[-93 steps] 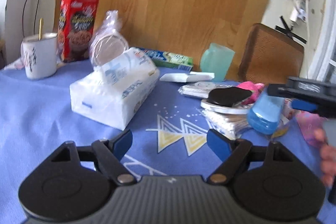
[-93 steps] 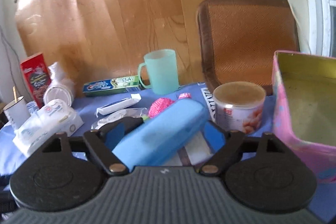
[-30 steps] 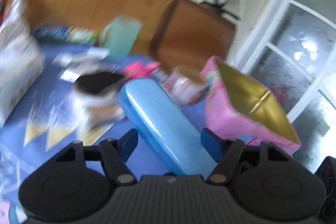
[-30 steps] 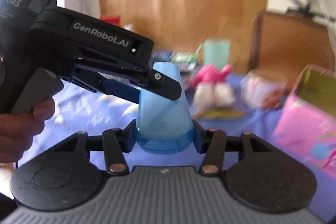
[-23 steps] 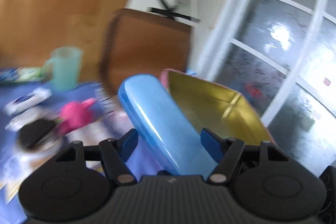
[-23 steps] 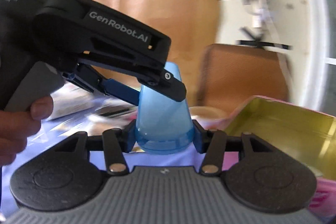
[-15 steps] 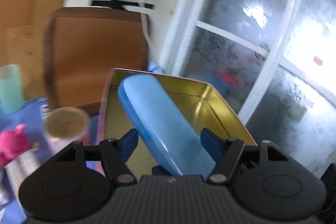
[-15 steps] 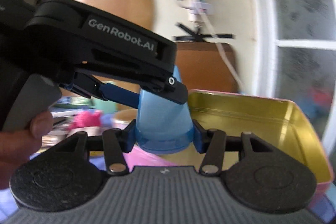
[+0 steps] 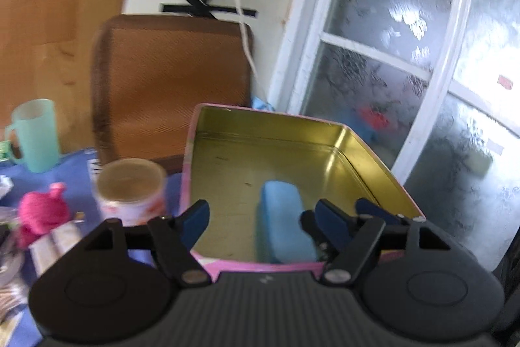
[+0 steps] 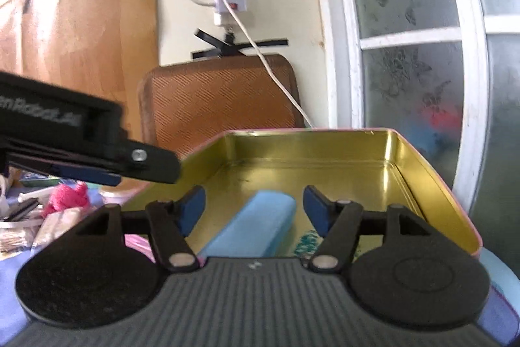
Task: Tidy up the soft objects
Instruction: 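Withdraw the right gripper from the tin back over the table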
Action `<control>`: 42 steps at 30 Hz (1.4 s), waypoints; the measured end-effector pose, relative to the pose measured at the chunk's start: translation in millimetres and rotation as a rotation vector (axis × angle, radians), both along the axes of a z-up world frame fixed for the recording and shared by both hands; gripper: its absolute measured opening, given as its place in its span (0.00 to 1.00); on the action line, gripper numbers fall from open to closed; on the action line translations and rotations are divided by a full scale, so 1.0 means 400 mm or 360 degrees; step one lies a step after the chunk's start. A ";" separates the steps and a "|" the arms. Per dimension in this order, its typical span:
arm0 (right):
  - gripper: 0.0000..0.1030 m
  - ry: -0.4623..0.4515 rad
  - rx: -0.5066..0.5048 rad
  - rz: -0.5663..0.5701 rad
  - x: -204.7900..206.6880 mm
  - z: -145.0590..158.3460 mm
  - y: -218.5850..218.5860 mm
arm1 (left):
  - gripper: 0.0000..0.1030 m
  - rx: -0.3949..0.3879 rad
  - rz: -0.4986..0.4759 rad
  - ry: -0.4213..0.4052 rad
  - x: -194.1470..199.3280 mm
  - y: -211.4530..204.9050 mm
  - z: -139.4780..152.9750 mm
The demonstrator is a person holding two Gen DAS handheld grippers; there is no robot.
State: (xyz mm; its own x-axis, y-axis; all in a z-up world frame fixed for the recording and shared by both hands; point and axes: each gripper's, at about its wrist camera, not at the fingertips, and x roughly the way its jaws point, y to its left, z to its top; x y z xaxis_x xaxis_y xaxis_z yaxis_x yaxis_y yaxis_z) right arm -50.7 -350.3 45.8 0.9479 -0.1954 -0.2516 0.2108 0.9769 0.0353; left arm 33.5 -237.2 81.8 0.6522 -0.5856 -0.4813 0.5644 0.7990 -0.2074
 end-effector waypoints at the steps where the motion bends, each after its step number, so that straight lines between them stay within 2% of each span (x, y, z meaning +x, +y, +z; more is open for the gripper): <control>1: 0.67 -0.0020 -0.0011 0.0015 -0.006 0.004 0.012 | 0.73 -0.0007 0.0016 -0.0016 -0.006 0.023 0.000; 6: 0.67 -0.0106 -0.0032 0.0170 -0.017 0.016 0.103 | 0.76 -0.0033 0.0153 -0.0092 -0.051 0.180 -0.025; 9: 0.67 -0.0096 -0.0051 0.0277 -0.010 0.005 0.167 | 0.82 -0.0031 0.0314 -0.0138 -0.075 0.290 -0.048; 15: 0.67 -0.0057 -0.0100 0.0430 0.016 -0.029 0.302 | 0.82 0.0081 0.0798 -0.0332 -0.125 0.505 -0.089; 18: 0.67 -0.0034 -0.0119 0.0532 0.028 -0.034 0.363 | 0.82 0.0166 0.1066 -0.0360 -0.133 0.602 -0.112; 22: 0.65 0.0062 -0.0117 0.0704 0.055 -0.040 0.426 | 0.82 0.0264 0.1294 -0.0370 -0.148 0.690 -0.150; 24: 0.65 0.0134 -0.0119 0.0773 0.074 -0.047 0.454 | 0.82 0.0263 0.1355 -0.0338 -0.154 0.723 -0.169; 27: 0.63 0.0201 -0.0112 0.0844 0.105 -0.048 0.490 | 0.82 0.0159 0.1381 -0.0258 -0.149 0.756 -0.182; 31: 0.63 0.0254 -0.0061 0.0919 0.153 -0.031 0.537 | 0.82 0.0081 0.1414 -0.0248 -0.142 0.772 -0.187; 33: 0.63 0.0285 -0.0069 0.0936 0.188 -0.027 0.566 | 0.86 0.0016 0.1423 -0.0268 -0.158 0.785 -0.186; 36: 0.63 0.0331 -0.0072 0.0863 0.240 -0.033 0.586 | 0.88 -0.0069 0.1426 -0.0264 -0.170 0.804 -0.186; 42: 0.64 0.0423 0.0071 0.0694 0.353 -0.030 0.549 | 0.88 -0.0146 0.1415 -0.0238 -0.168 0.822 -0.191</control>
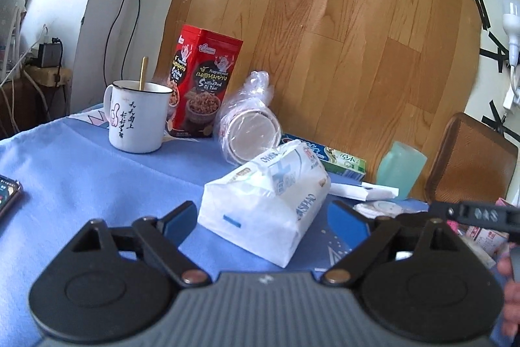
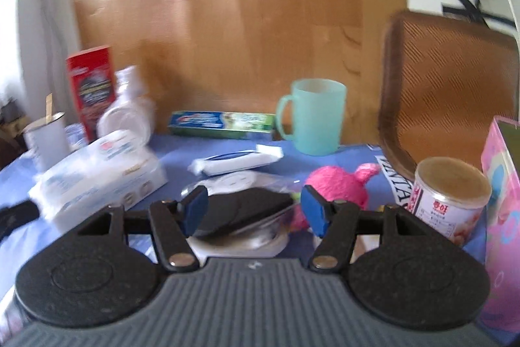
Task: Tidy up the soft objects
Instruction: 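Withdraw the right gripper from the tin back over the table, then grasp the black round object with the right gripper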
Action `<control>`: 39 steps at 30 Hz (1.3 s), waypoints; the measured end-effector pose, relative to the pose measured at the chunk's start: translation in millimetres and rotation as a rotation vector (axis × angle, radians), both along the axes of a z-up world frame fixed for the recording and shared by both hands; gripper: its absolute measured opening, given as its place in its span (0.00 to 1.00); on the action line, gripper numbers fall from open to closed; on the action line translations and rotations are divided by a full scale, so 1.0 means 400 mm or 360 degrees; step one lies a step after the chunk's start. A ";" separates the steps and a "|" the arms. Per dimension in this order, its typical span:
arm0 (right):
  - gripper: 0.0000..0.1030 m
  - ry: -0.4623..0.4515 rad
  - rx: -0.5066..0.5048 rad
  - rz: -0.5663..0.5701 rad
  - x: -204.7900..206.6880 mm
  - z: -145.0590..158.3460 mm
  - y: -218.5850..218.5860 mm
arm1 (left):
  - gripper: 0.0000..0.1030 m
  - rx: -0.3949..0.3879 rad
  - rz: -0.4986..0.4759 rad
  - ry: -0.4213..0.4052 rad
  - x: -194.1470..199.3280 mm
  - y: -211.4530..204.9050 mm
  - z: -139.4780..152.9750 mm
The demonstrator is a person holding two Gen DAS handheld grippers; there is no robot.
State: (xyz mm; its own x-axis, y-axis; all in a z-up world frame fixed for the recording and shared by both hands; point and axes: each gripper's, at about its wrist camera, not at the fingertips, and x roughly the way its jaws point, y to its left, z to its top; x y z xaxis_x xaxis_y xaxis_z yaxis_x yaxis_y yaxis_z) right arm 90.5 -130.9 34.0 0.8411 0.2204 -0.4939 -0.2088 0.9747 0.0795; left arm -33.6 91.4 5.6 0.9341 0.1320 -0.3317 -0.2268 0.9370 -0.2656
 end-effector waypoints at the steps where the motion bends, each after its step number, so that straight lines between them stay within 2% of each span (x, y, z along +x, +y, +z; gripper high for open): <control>1: 0.64 0.0025 0.0011 -0.0005 0.019 0.000 -0.008 | 0.88 0.0005 -0.0005 -0.0006 -0.001 -0.002 0.000; 7: 0.62 0.0144 0.0136 0.0065 0.113 0.004 -0.030 | 0.88 0.0044 -0.0013 -0.0033 -0.006 -0.013 0.003; 9: 0.47 0.0256 0.0108 0.0164 0.124 0.000 -0.017 | 0.88 0.0033 -0.0010 -0.0033 -0.006 -0.010 0.003; 10: 0.34 0.0334 0.0098 0.0205 0.120 -0.005 -0.012 | 0.88 0.0027 -0.0010 -0.0031 -0.006 -0.008 0.003; 11: 0.33 0.0361 0.0113 0.0232 0.109 -0.009 -0.012 | 0.88 0.0021 -0.0010 -0.0028 -0.006 -0.007 0.003; 14: 0.34 0.0354 0.0121 0.0305 0.045 0.002 -0.024 | 0.89 0.0013 -0.0010 -0.0026 -0.006 -0.004 0.003; 19: 0.36 0.0393 0.0231 0.0447 -0.086 0.002 -0.060 | 0.90 0.0026 -0.0013 -0.0023 -0.005 -0.008 0.004; 24: 0.38 0.0288 0.0158 0.0564 -0.193 0.008 -0.062 | 0.90 0.0012 -0.0018 -0.0004 -0.001 -0.005 0.005; 26: 0.38 0.0222 0.0080 0.0551 -0.212 0.007 -0.056 | 0.90 0.0002 -0.0025 0.0009 0.001 -0.002 0.004; 29: 0.39 0.0206 0.0078 0.0550 -0.200 0.007 -0.044 | 0.90 0.0011 -0.0025 0.0024 0.005 -0.006 0.003; 33: 0.47 0.0191 0.0055 0.0568 -0.204 -0.003 -0.040 | 0.90 0.0040 -0.0039 0.0022 0.002 -0.013 0.003; 36: 0.45 0.0182 -0.0029 0.0568 -0.210 -0.026 -0.024 | 0.90 0.0063 -0.0056 0.0032 0.005 -0.018 0.003; 38: 0.38 0.0148 -0.0030 0.0565 -0.226 -0.022 -0.027 | 0.90 0.0074 -0.0058 0.0040 0.007 -0.021 0.003; 39: 0.38 0.0129 -0.0012 0.0551 -0.234 -0.016 -0.033 | 0.90 0.0077 -0.0059 0.0043 0.006 -0.022 0.003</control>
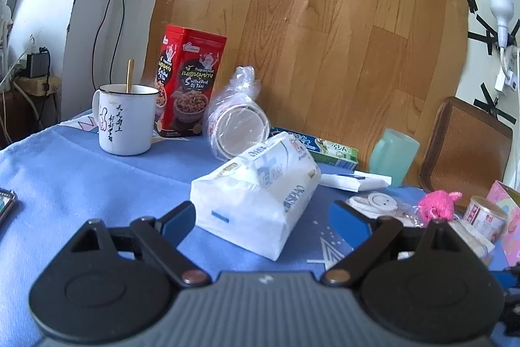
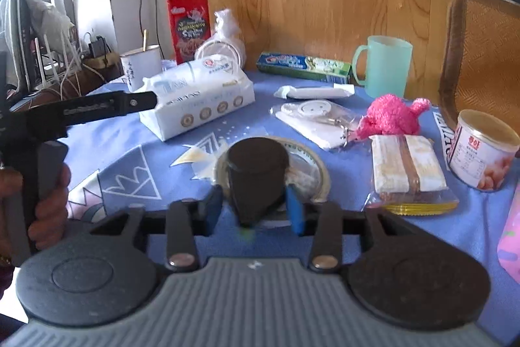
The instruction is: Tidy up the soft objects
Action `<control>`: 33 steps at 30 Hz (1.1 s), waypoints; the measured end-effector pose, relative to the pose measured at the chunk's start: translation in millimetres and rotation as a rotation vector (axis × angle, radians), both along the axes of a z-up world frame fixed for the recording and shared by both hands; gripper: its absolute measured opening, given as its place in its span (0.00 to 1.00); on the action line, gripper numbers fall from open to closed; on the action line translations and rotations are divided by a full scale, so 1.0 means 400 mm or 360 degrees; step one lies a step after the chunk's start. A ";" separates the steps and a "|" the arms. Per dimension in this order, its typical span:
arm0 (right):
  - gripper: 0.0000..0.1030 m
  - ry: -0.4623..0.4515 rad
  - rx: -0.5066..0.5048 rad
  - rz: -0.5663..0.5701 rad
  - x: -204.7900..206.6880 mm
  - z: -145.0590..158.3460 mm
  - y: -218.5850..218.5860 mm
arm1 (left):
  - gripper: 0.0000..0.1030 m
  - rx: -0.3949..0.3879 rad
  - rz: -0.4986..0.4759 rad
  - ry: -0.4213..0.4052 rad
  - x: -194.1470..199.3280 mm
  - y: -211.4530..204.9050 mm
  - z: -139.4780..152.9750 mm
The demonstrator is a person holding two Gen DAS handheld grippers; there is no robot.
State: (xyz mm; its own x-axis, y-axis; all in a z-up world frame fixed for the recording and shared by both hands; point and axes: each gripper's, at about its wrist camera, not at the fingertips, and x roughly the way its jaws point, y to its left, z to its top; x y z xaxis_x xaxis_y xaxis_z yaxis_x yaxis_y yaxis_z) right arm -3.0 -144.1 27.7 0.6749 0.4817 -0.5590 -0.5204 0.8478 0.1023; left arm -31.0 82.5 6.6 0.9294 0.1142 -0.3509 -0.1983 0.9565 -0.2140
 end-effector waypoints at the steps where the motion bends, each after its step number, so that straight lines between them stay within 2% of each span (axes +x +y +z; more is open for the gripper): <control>1: 0.38 -0.0020 0.0032 -0.0011 -0.009 0.008 -0.010 | 0.90 0.0002 -0.0001 0.0003 0.000 -0.001 0.000; 4: 0.38 -0.0066 0.0153 -0.0007 -0.047 0.036 -0.049 | 0.90 0.0005 -0.0002 0.0016 0.004 0.000 0.000; 7: 0.38 -0.0062 0.0211 0.0116 -0.102 0.041 -0.070 | 0.90 0.0007 -0.0006 0.0024 0.005 0.000 -0.001; 10: 0.38 0.0003 0.0152 0.0214 -0.131 0.014 -0.060 | 0.91 0.0013 -0.0032 0.0052 0.012 -0.003 -0.003; 14: 0.38 0.0095 0.0012 0.0188 -0.128 -0.041 -0.045 | 0.91 0.0027 -0.0073 0.0128 0.025 -0.010 -0.005; 19: 0.39 0.0016 -0.0068 0.0183 -0.139 -0.053 -0.039 | 0.91 0.0035 -0.0121 0.0209 0.029 -0.021 -0.008; 22: 0.39 -0.0043 -0.0107 0.0188 -0.155 -0.055 -0.041 | 0.91 -0.0041 -0.0149 0.0336 0.030 -0.016 -0.016; 25: 0.39 -0.0040 -0.0098 0.0193 -0.148 -0.058 -0.049 | 0.91 -0.0236 -0.0235 0.0404 -0.008 -0.007 -0.022; 29: 0.39 -0.0031 -0.0072 0.0197 -0.143 -0.060 -0.052 | 0.87 -0.0270 -0.0436 0.0490 -0.054 -0.064 0.000; 31: 0.39 -0.0029 -0.0060 0.0196 -0.145 -0.060 -0.055 | 0.84 -0.0388 -0.0590 0.0572 -0.056 -0.091 -0.001; 33: 0.39 -0.0015 -0.0032 0.0191 -0.147 -0.059 -0.059 | 0.83 -0.0497 -0.0683 0.0640 -0.051 -0.118 -0.009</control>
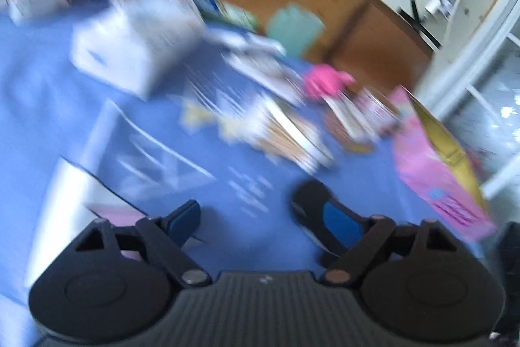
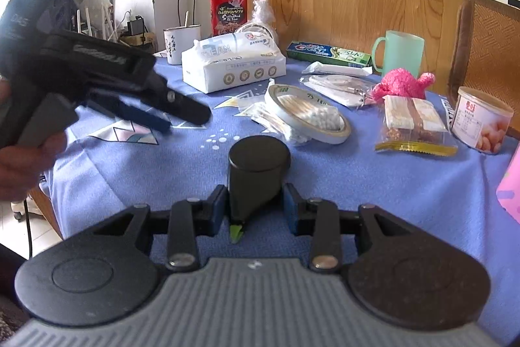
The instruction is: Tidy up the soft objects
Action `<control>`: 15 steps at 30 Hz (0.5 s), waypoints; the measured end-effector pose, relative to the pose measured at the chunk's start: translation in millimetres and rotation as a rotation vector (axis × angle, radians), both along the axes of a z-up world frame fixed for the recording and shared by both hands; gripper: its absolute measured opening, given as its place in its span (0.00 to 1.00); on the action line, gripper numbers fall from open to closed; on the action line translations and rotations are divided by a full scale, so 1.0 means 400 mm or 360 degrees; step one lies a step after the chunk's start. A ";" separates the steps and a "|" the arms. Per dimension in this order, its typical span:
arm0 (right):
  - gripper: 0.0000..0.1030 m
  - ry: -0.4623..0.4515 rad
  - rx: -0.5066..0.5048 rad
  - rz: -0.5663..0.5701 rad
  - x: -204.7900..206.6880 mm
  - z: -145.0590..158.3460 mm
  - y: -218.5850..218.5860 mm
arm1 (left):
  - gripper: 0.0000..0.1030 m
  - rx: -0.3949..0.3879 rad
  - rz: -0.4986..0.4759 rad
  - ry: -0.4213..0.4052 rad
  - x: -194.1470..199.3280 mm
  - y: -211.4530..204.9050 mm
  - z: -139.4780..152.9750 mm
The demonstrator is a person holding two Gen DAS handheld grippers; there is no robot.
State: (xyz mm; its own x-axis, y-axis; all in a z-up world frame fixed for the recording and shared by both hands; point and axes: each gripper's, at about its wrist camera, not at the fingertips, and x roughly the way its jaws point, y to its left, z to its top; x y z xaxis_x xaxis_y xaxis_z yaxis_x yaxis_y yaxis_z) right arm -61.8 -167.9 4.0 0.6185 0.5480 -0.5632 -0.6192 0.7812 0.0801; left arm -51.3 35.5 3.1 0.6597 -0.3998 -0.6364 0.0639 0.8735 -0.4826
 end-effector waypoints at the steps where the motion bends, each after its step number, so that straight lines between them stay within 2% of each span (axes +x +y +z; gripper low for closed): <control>1: 0.39 0.0013 0.0022 -0.0001 -0.001 0.000 -0.004 | 0.81 -0.0008 -0.0018 0.0007 0.003 -0.014 0.001; 3: 0.38 0.0040 0.0070 0.0001 -0.004 0.001 -0.012 | 0.72 -0.0091 -0.0106 0.0052 0.024 -0.045 -0.003; 5: 0.38 0.0065 0.0127 0.0001 -0.008 0.003 -0.025 | 0.58 -0.0142 -0.0154 0.0079 0.040 -0.074 -0.011; 6: 0.38 0.0055 0.0141 -0.0025 -0.013 0.005 -0.032 | 0.52 -0.0093 -0.0143 0.0066 0.043 -0.094 -0.007; 7: 0.38 0.0037 0.0144 -0.0051 -0.016 0.008 -0.042 | 0.40 -0.0041 -0.0150 0.0071 0.049 -0.114 -0.002; 8: 0.38 0.0015 0.0154 -0.0078 -0.019 0.013 -0.055 | 0.36 -0.0038 -0.0183 0.0077 0.056 -0.131 0.004; 10: 0.38 -0.0041 0.0190 -0.0135 -0.028 0.033 -0.090 | 0.35 -0.0101 -0.0260 0.0071 0.072 -0.163 0.024; 15: 0.38 -0.0276 0.0235 -0.0349 -0.048 0.106 -0.196 | 0.35 -0.0052 -0.0491 -0.0100 0.121 -0.319 0.123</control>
